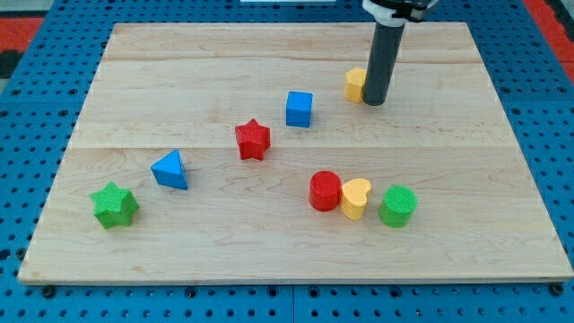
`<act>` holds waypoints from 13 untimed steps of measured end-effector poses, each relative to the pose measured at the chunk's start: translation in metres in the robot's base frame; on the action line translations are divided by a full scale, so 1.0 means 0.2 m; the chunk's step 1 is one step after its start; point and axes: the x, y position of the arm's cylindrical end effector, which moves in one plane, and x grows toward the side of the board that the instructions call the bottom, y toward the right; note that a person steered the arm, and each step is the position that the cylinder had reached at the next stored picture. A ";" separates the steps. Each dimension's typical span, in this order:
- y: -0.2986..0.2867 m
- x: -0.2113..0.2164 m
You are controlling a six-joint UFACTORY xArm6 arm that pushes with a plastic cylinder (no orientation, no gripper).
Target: Slide the green circle closer to the yellow hexagon
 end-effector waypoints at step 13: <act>-0.23 0.19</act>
